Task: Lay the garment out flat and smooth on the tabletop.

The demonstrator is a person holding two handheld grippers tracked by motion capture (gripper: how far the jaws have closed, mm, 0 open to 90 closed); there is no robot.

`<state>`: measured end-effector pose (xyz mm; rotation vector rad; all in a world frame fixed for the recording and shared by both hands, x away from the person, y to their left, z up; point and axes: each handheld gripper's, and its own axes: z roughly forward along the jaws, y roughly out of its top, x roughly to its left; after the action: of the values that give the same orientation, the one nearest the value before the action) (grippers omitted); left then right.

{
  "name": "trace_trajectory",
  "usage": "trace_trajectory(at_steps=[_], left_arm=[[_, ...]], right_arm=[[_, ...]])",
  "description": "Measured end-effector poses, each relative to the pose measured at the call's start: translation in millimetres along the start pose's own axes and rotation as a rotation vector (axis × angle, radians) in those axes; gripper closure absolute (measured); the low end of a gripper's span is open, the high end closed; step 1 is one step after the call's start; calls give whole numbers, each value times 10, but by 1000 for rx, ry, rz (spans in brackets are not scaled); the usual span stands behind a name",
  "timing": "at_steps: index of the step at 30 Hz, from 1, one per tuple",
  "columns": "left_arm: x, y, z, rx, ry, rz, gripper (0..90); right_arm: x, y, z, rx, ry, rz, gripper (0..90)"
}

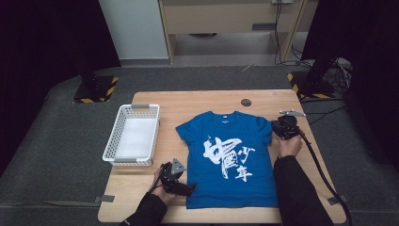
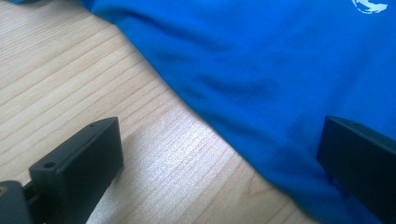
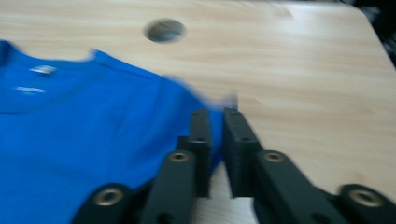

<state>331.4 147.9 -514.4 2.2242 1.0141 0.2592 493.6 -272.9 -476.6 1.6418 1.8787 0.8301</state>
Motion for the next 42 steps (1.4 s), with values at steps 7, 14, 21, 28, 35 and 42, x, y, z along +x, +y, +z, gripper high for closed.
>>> trace_trajectory(at_steps=[7, 14, 21, 28, 35, 42], left_arm=[[0, 0, 0, 0, 0, 0, 0], [1, 0, -1, 0, -1, -1, 0], [4, -2, -4, 0, 1, -3, 0], [26, -5, -12, 5, 4, -5, 0], [45, -5, -21, 9, 11, -15, 3], [106, 33, -137, -23, 27, -53, 34]], right_arm=[[55, 3, -33, -62, 92, -21, 486], [258, -146, 143, -7, 159, -72, 362], [383, -255, 271, 54, 156, -110, 322], [391, -257, 375, 66, 112, -135, 305], [377, -236, 421, 58, 86, -110, 272], [396, -150, 246, 12, 141, -67, 209]])
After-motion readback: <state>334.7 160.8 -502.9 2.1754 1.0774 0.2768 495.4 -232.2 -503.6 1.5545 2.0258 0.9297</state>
